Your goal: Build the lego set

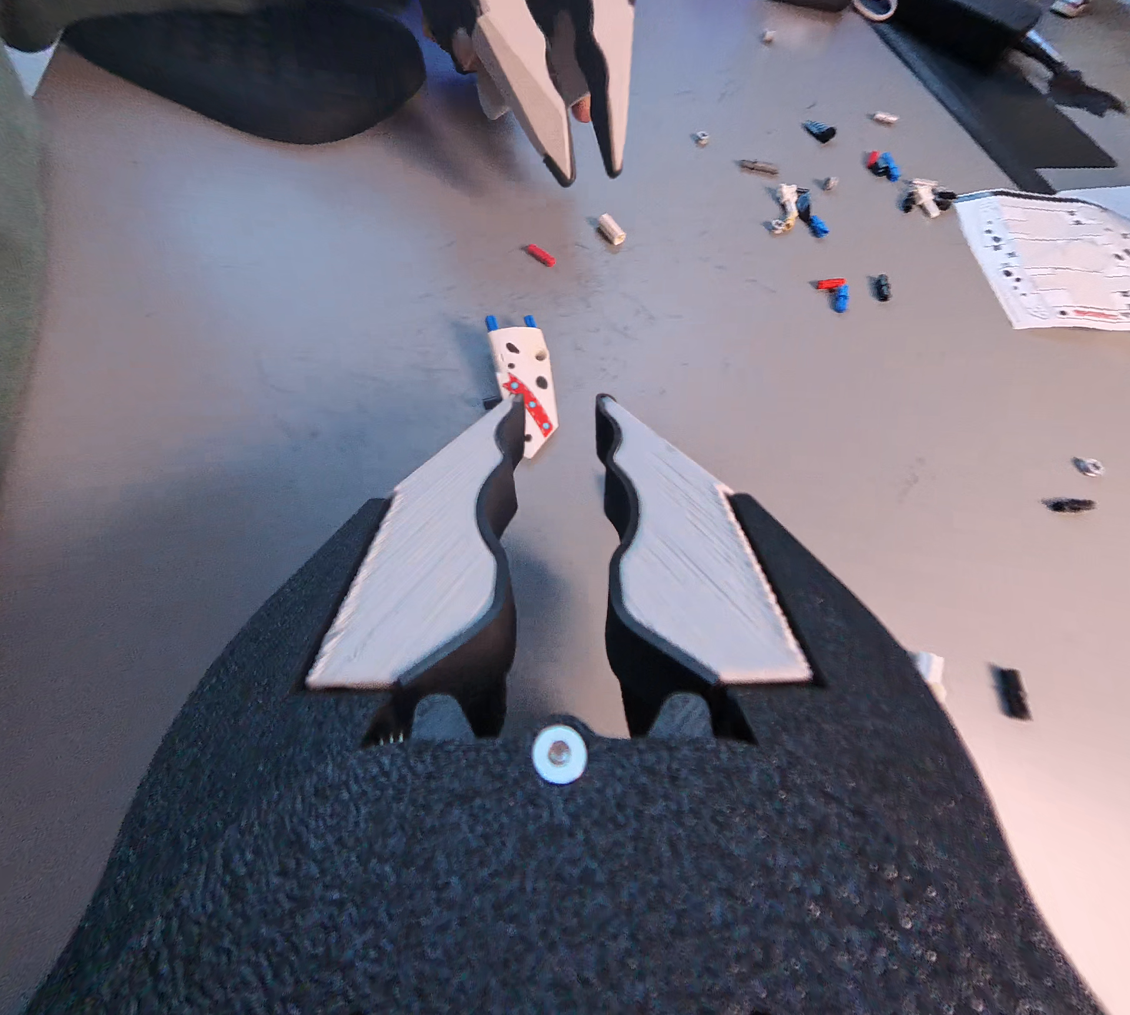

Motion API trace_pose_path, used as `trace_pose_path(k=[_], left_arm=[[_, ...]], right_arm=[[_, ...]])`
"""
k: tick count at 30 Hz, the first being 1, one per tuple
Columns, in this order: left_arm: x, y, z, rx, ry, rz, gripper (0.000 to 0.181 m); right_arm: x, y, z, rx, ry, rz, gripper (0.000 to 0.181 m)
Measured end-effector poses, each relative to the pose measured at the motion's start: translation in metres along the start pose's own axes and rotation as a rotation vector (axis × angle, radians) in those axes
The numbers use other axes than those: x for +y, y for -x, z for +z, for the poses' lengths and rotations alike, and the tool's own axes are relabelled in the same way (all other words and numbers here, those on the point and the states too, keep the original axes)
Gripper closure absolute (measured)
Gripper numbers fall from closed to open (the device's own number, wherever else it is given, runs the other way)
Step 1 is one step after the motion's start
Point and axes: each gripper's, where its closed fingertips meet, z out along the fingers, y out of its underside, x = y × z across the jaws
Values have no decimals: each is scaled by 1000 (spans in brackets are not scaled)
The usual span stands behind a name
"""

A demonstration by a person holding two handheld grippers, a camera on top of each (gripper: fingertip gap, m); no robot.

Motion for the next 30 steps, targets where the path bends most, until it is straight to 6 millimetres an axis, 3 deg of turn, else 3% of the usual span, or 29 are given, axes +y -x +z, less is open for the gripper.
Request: trace_pose_path(k=[9,13,16,25,30], left_arm=[[17,-23,12,110,101,36,161],[22,-29,13,135,132,51,160],[27,-30,16,131,160,64,159],[30,-30,18,111,184,96,162],[30,-30,18,108,184,99,163]], right_arm=[[16,22,28,-127,199,-31,154],[17,16,35,-136,265,-73,159],[17,6,38,-144,311,-103,160],[9,-53,66,-81,378,-155,161],[-2,-59,56,-44,291,-100,154]])
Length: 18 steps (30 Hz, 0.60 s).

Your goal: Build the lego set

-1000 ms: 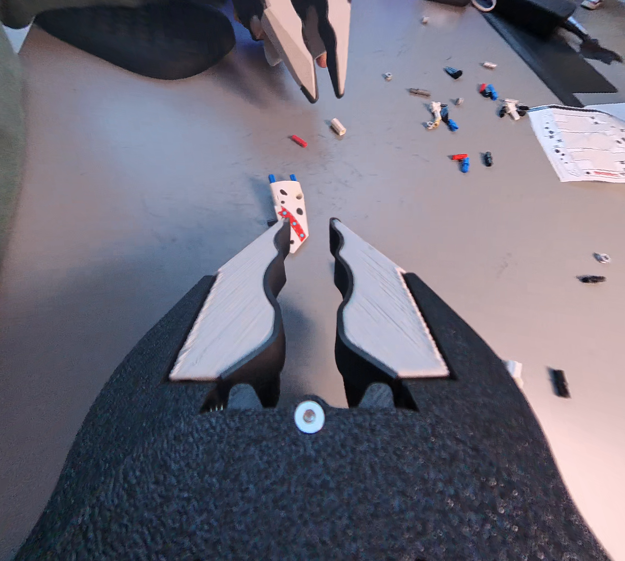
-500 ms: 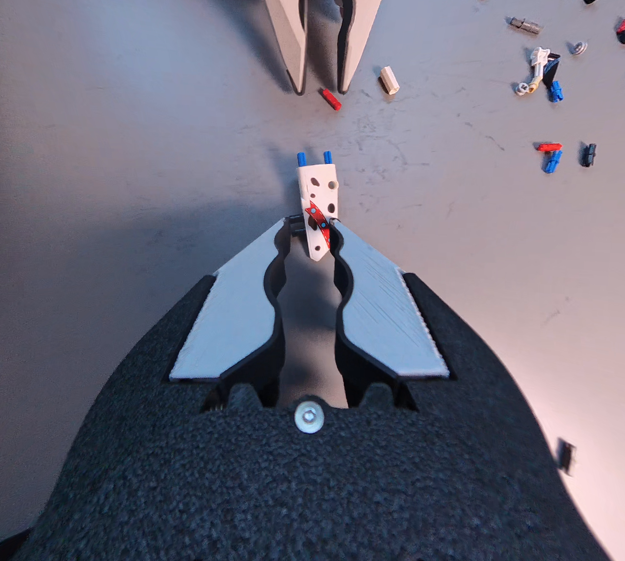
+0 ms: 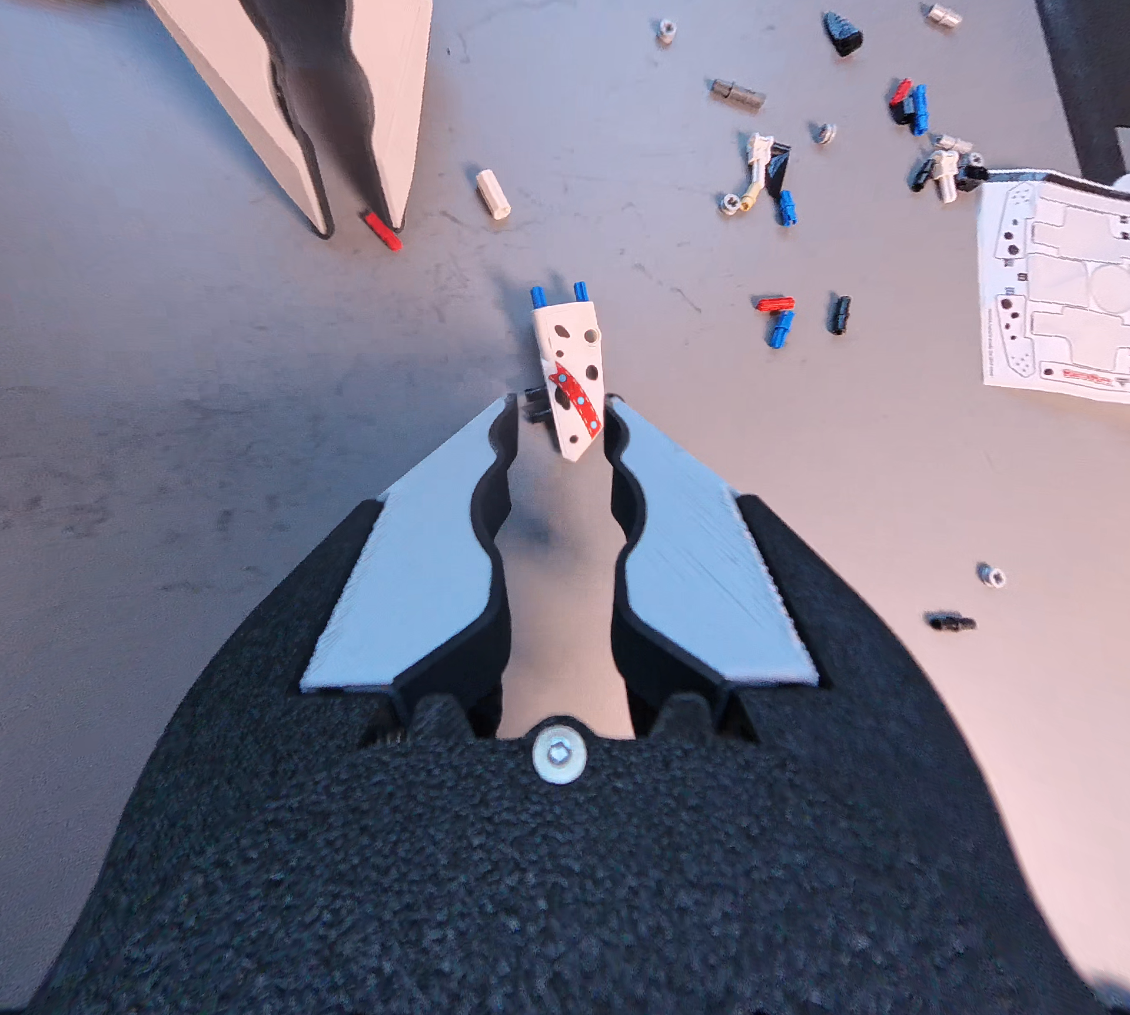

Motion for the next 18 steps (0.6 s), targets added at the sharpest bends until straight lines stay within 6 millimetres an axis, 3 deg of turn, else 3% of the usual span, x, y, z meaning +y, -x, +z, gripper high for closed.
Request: trace_pose_path(k=[3,9,12,18], left_arm=[[0,-1,0,0,1,4,164],[-6,3,-4,-7,-42,-12,162],[-13,7,-9,-17,-88,-30,161],[-14,12,-7,-39,-101,-40,160]], right_arm=[[5,1,-23,6,-41,38,154],[45,16,-55,-38,5,125,150],[55,23,-57,-58,7,159,150],[52,41,-41,-127,37,125,157]])
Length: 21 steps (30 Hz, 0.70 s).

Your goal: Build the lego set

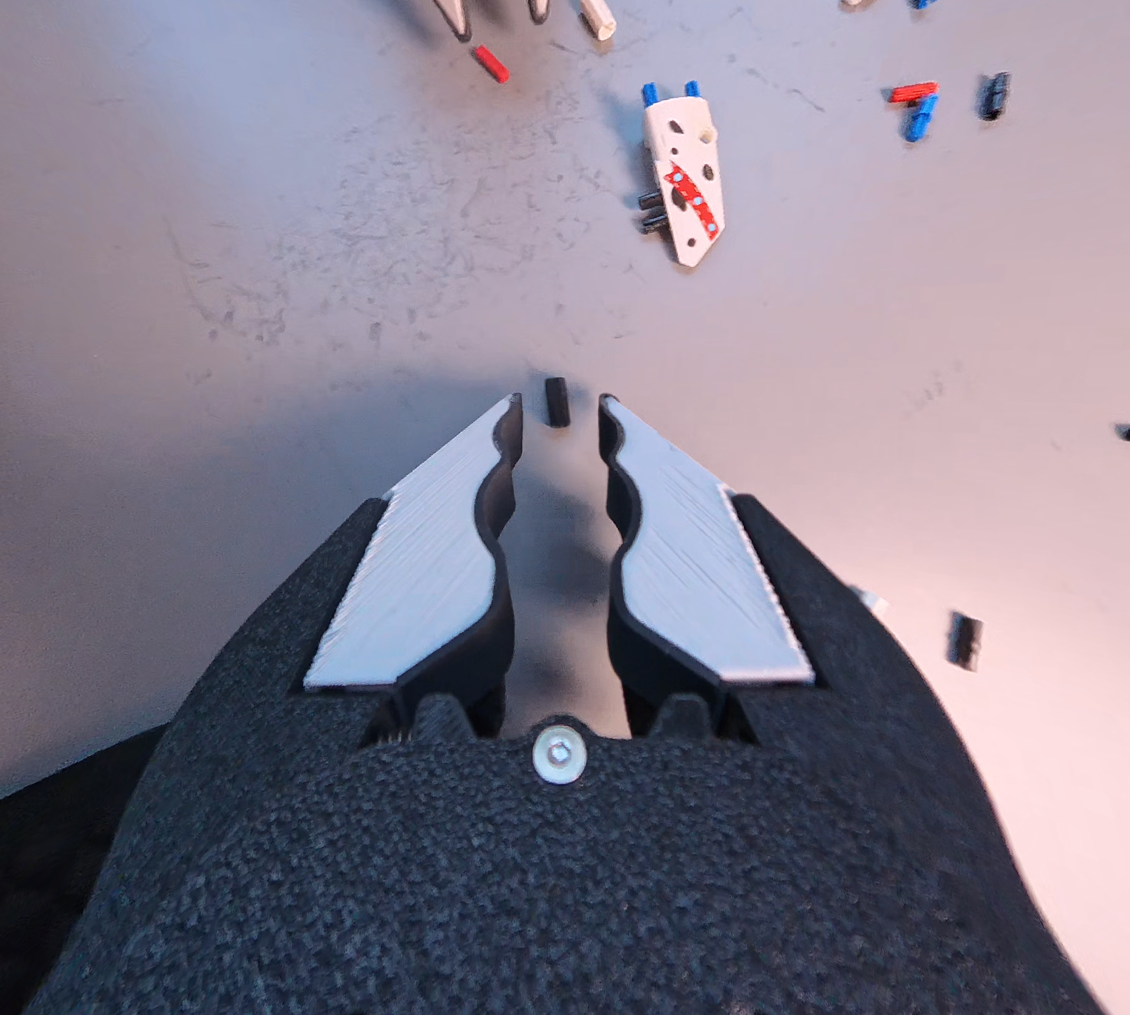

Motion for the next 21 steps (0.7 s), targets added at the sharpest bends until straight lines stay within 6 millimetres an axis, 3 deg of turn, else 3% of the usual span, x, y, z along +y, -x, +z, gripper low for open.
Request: trace_pose_path(k=[3,5,11,15,21], left_arm=[[-1,-2,1,3,0,8,160],[-7,-5,0,18,-23,2,160],[-41,-25,-2,138,-173,-104,157],[-48,-29,-1,172,-200,-151,156],[-50,-36,-3,226,-211,-168,164]], right_arm=[[3,2,5,5,36,-24,175],[-1,2,5,17,29,-43,175],[-61,23,7,49,-188,-193,175],[-91,37,14,79,-274,-279,175],[-102,45,21,96,-289,-332,175]])
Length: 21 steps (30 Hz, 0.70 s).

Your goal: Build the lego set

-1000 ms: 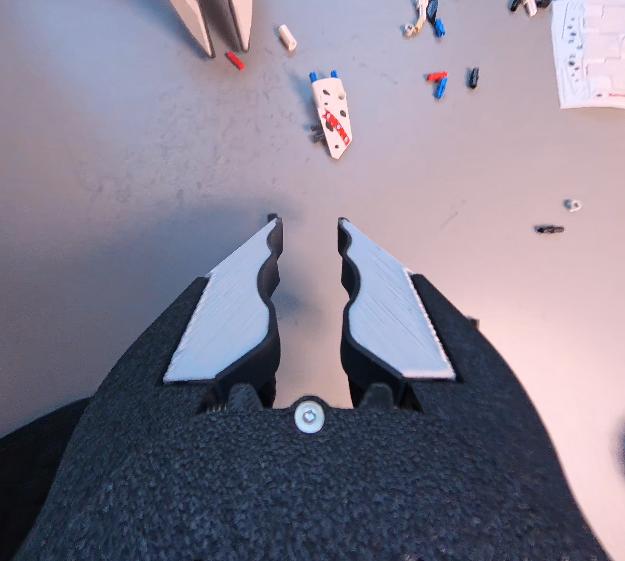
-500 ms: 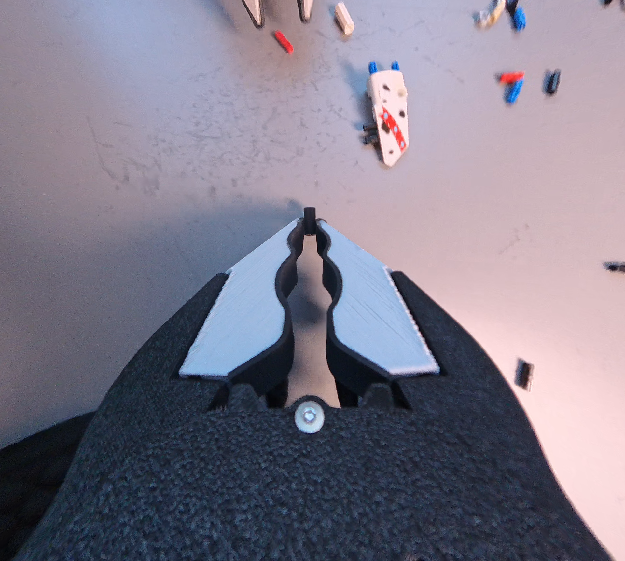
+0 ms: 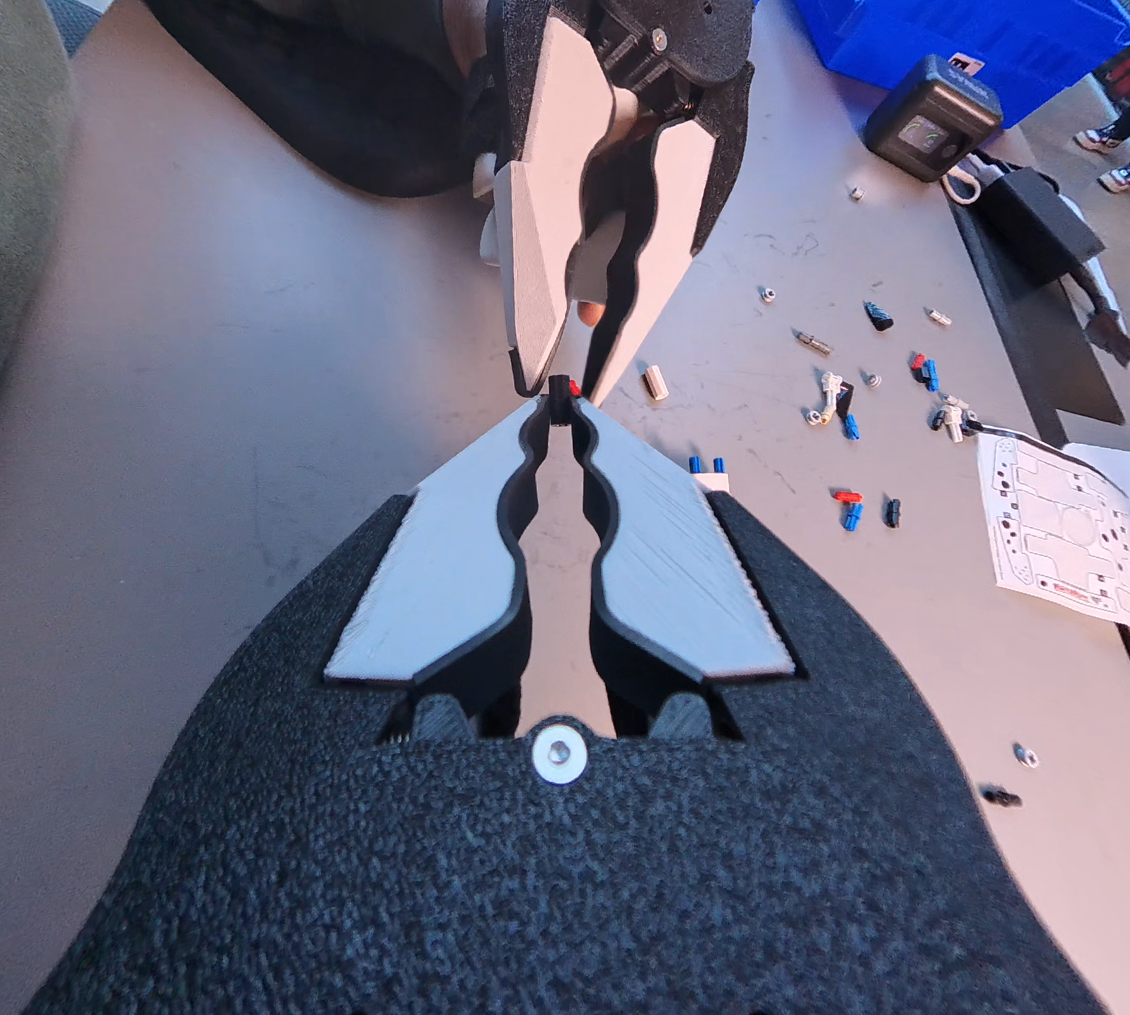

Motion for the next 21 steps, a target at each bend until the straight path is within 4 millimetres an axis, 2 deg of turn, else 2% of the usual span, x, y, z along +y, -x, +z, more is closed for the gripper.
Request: trace_pose_path(k=[4,11,14,18,21], left_arm=[[-3,-4,-2,31,-21,-13,173],[-7,-3,-6,43,-47,-31,174],[-7,7,-11,-18,-45,-13,174],[2,38,-23,-207,6,31,174],[6,57,-37,-305,14,35,174]], right_arm=[[-1,1,-2,-4,-17,-1,175],[-5,-3,-5,17,-48,-17,174],[17,-21,-7,-13,41,69,150],[51,-57,4,-55,188,200,141],[72,-67,21,-116,318,202,137]])
